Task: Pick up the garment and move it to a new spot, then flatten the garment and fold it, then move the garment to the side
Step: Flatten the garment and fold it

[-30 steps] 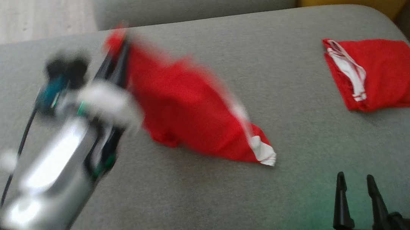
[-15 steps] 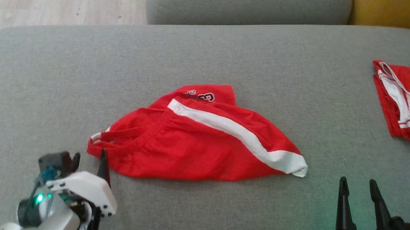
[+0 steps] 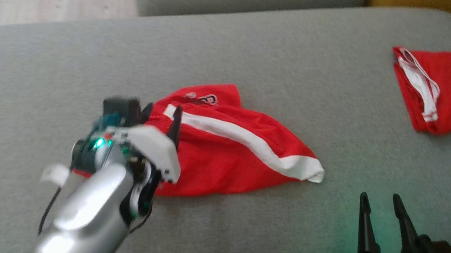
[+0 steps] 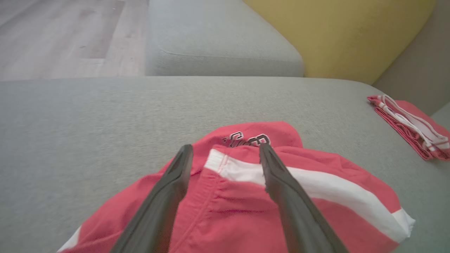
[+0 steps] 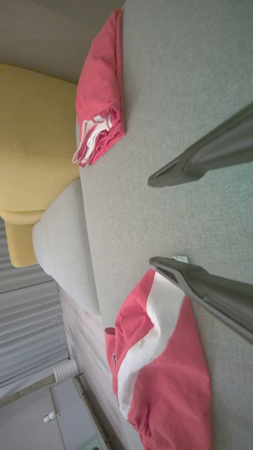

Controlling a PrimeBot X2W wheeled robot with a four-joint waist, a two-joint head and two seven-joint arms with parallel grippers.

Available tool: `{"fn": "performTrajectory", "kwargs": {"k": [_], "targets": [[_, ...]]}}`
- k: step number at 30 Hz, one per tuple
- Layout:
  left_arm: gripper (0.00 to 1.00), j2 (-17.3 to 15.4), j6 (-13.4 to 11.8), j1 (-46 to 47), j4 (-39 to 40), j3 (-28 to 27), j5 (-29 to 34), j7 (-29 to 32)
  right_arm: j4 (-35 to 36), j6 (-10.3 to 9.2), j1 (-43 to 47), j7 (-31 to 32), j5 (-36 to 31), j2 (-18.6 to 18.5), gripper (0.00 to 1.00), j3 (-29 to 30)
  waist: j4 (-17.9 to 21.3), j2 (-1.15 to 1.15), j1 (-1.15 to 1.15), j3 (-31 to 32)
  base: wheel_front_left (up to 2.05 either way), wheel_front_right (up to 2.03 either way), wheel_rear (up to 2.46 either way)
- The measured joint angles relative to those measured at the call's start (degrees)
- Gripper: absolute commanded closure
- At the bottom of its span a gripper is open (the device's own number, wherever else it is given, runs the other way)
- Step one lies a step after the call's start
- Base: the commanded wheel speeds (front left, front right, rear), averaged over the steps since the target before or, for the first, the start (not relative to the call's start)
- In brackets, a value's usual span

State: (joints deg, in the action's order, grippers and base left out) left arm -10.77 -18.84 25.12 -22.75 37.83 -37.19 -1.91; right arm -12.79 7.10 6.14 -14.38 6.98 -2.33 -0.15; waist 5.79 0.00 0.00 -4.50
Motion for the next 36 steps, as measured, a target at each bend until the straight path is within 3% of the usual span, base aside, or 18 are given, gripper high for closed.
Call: {"fn": "performTrajectory", "kwargs": {"k": [5,10,21,22,23,25,26,27,32,36], "targets": [[0.0,1.8,3.9,6.4,-9.3,0.4,-1.5,4.0,-0.4,0.0,-0.8,0.0,0.0,0.0,0.0,-0.7,2.6,0.0,0.0,-2.1,0.0,0.0,0.0],[0.0,0.9,6.7,9.8,-16.4,0.6,-1.6,5.7,-0.3,0.0,-1.1,0.0,0.0,0.0,0.0,-0.7,4.8,0.0,0.0,-3.5,0.0,0.0,0.0],[0.0,1.7,10.9,10.8,-20.1,1.7,-3.3,7.4,-0.5,0.0,-1.1,0.0,0.1,0.0,0.0,-0.2,4.1,0.0,0.0,-2.9,0.0,0.0,0.0],[0.16,1.9,11.1,10.8,-20.1,2.0,-3.4,7.4,-0.5,0.0,-1.1,0.0,0.1,0.0,0.0,-0.1,3.9,0.0,0.0,-2.9,0.0,0.0,0.0],[0.51,2.2,11.5,10.8,-20.1,2.2,-3.4,7.4,-0.5,0.0,-1.1,0.0,0.1,0.0,0.0,-0.1,3.7,0.0,0.0,-2.8,0.0,0.0,0.0],[0.76,2.6,11.9,10.8,-20.1,2.4,-3.4,7.5,-0.6,0.0,-1.1,0.0,0.1,0.0,0.0,0.0,3.3,0.0,0.0,-2.7,0.0,0.0,0.0],[0.96,2.6,12.3,10.8,-20.1,2.6,-3.4,7.6,-0.6,0.0,-1.1,0.0,0.1,0.0,0.0,0.0,3.2,0.0,0.0,-2.7,0.0,0.0,0.0],[1.0,2.7,12.3,10.8,-20.1,2.7,-3.4,7.6,-0.6,0.0,-1.1,0.0,0.1,0.0,0.0,0.0,3.0,0.0,0.0,-2.6,0.0,0.0,0.0],[1.0,2.9,12.4,10.5,-18.2,4.0,-3.1,6.1,-0.6,0.0,-0.9,0.0,0.1,0.0,0.0,0.7,2.0,0.0,0.0,-2.0,0.0,0.0,0.0],[1.0,1.7,12.1,7.4,-10.6,4.2,-3.1,4.7,-0.6,0.0,-0.5,0.0,0.1,0.0,0.0,1.6,1.0,0.0,0.0,-1.0,0.0,0.0,0.0]]}}
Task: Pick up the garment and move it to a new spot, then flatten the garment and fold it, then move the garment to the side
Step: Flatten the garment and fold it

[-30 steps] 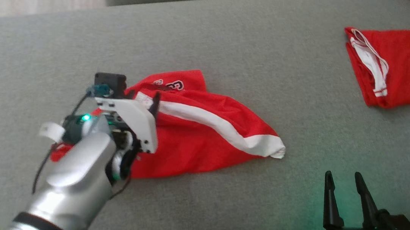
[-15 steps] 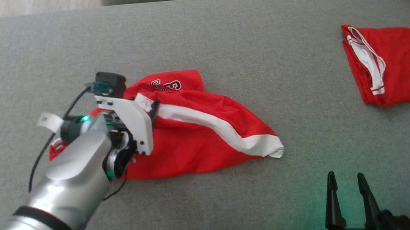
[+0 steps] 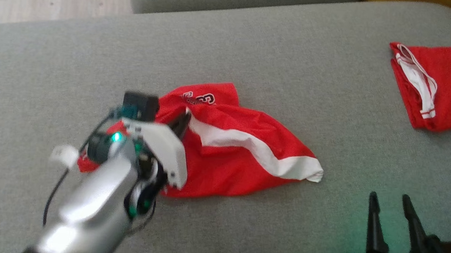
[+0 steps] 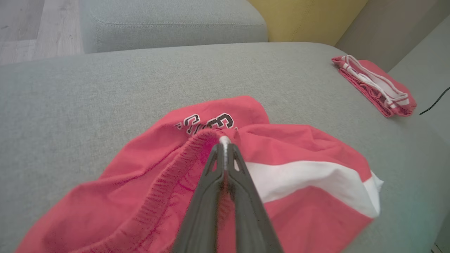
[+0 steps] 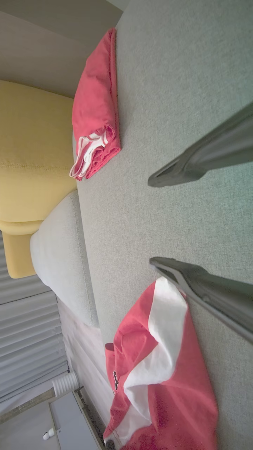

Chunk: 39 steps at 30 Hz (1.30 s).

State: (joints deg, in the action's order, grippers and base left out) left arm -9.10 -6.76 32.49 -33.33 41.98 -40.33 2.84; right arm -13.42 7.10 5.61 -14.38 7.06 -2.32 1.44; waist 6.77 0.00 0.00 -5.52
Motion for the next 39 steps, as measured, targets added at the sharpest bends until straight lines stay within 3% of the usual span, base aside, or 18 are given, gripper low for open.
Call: {"fn": "performTrajectory", "kwargs": {"k": [3,9,14,15,16,17,18,24,30,37,39], "targets": [[1.0,-2.7,-2.5,-7.4,9.8,-0.1,-0.4,0.0,0.1,0.0,1.2,0.0,0.0,0.0,0.0,1.4,-1.2,0.0,0.0,0.9,0.0,0.0,0.0],[1.0,-10.4,-10.7,-28.9,30.4,-0.5,-3.4,1.3,0.4,0.0,3.6,0.0,0.0,0.0,0.0,2.3,-4.5,0.0,0.0,1.5,0.0,0.0,0.0],[1.0,-12.4,-12.5,-38.8,38.0,-1.9,-7.5,1.9,0.7,0.0,3.4,0.0,-0.4,0.0,0.0,2.5,-7.3,0.0,0.0,1.5,0.0,0.0,0.0],[0.78,-12.6,-12.4,-39.3,38.1,-2.1,-7.9,1.7,0.7,0.0,3.4,0.0,-0.7,0.0,0.0,2.5,-7.8,0.0,0.0,1.5,0.0,0.0,0.0],[0.62,-12.7,-12.4,-39.3,37.8,-2.0,-7.9,1.4,0.6,0.0,3.4,0.0,-0.7,0.0,0.0,2.4,-8.3,0.0,0.0,1.6,0.0,0.0,0.0],[0.03,-12.6,-12.4,-39.3,37.4,-2.2,-8.2,1.0,0.6,0.0,3.4,0.0,-0.7,0.0,0.0,2.4,-8.8,0.0,0.0,1.7,0.0,0.0,0.0],[0.0,-12.5,-12.3,-39.3,36.8,-2.3,-8.7,0.9,0.5,0.0,3.4,0.0,-0.7,0.0,0.0,2.4,-9.1,0.0,0.0,1.8,0.0,0.0,0.0],[0.0,-12.1,-11.8,-39.7,33.9,-3.0,-8.5,-2.9,0.2,0.0,3.4,0.0,-1.1,0.0,0.0,2.3,-9.8,0.0,0.0,3.1,0.0,0.0,0.0],[0.0,-10.7,-11.9,-40.5,34.2,-5.1,-4.2,-13.6,0.6,0.0,3.4,0.0,-1.1,0.0,0.0,3.0,-9.8,0.0,0.0,4.2,0.0,0.0,0.0],[0.0,-10.2,-12.4,-40.3,32.3,-6.3,8.0,-17.1,3.3,0.0,3.9,0.0,-3.4,0.0,0.0,5.3,-11.1,0.0,0.0,5.8,0.0,0.0,0.0],[0.0,-8.8,-12.0,-40.4,32.4,-9.5,11.9,-17.1,3.9,0.0,4.4,0.0,-3.6,0.0,0.0,5.4,-11.8,0.0,0.0,6.2,0.0,0.0,0.0]]}}
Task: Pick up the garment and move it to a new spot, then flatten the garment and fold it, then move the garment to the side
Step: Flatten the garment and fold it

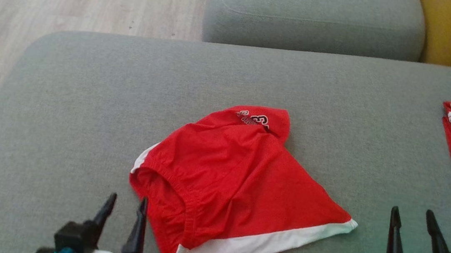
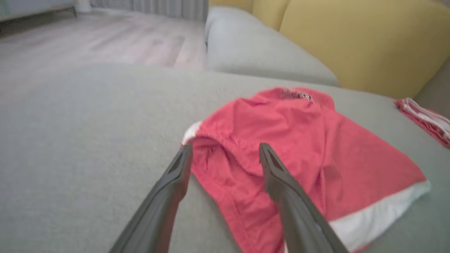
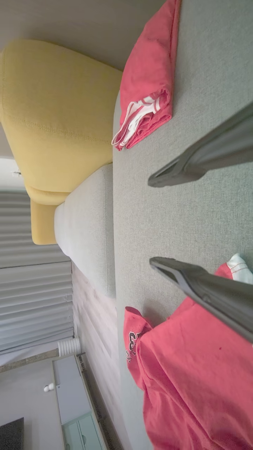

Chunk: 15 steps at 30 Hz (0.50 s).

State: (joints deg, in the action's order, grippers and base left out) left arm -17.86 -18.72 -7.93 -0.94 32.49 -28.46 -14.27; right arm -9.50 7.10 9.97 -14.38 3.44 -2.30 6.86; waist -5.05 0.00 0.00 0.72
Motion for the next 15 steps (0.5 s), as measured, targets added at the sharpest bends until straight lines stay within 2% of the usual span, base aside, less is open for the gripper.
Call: {"fn": "performTrajectory", "kwargs": {"k": [8,15], "targets": [[0.0,5.6,5.4,-4.1,-0.8,-12.8,10.7,0.0,-0.9,0.0,0.4,0.0,-0.1,0.0,0.0,-2.0,-2.3,0.0,0.0,1.6,0.0,0.0,0.0],[0.0,9.8,12.4,-6.0,-1.5,-19.1,16.8,0.0,-2.9,0.0,0.4,0.0,1.5,0.0,0.0,-4.3,-2.6,0.0,0.0,2.0,0.0,0.0,0.0]]}}
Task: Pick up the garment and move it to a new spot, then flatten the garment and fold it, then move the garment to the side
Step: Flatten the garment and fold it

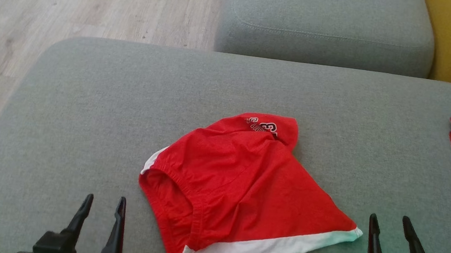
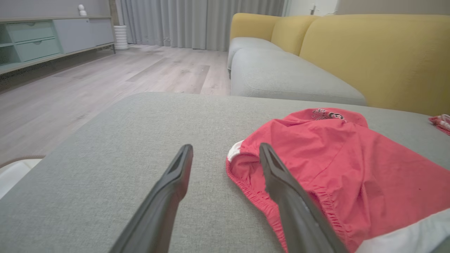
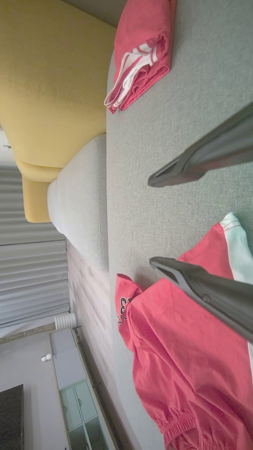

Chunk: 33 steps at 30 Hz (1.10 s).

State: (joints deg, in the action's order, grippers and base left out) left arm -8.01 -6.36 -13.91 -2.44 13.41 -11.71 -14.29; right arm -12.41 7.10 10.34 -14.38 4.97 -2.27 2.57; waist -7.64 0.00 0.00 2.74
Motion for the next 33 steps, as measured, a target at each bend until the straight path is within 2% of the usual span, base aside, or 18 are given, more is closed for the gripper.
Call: {"fn": "performTrajectory", "kwargs": {"k": [4,11,15,18,26,33], "targets": [[0.0,1.8,2.6,0.0,-0.7,-2.5,2.2,0.0,-0.7,0.0,0.0,0.0,0.1,0.0,0.0,-0.4,0.5,0.0,0.0,0.0,0.0,0.0,0.0],[0.0,3.5,5.1,0.0,-1.2,-4.9,4.5,0.0,-1.0,0.0,0.0,0.0,0.1,0.0,0.0,-0.5,1.3,0.0,0.0,-0.1,0.0,0.0,0.0],[0.0,4.3,5.8,0.0,0.0,-4.5,4.7,0.0,-0.9,0.0,-0.1,0.0,0.0,0.0,0.0,-0.5,1.5,0.0,0.0,0.1,0.0,0.0,0.0],[0.0,4.4,8.0,-0.5,-4.0,-1.8,4.5,0.2,-2.8,0.0,-0.3,0.4,-2.1,0.0,0.0,-1.7,1.8,0.0,0.0,0.2,0.0,0.0,0.0],[0.0,3.7,11.5,-0.6,-6.2,3.4,3.0,12.9,-10.6,0.0,-7.5,14.3,-7.6,-0.8,0.0,-5.1,1.8,0.0,0.0,-1.0,0.0,0.0,0.0],[0.0,2.7,12.5,0.3,-6.8,5.2,1.9,16.4,-15.0,0.0,-11.0,20.3,-8.7,-2.0,0.0,-5.8,1.2,0.0,0.0,-1.4,0.0,0.0,0.0]]}}
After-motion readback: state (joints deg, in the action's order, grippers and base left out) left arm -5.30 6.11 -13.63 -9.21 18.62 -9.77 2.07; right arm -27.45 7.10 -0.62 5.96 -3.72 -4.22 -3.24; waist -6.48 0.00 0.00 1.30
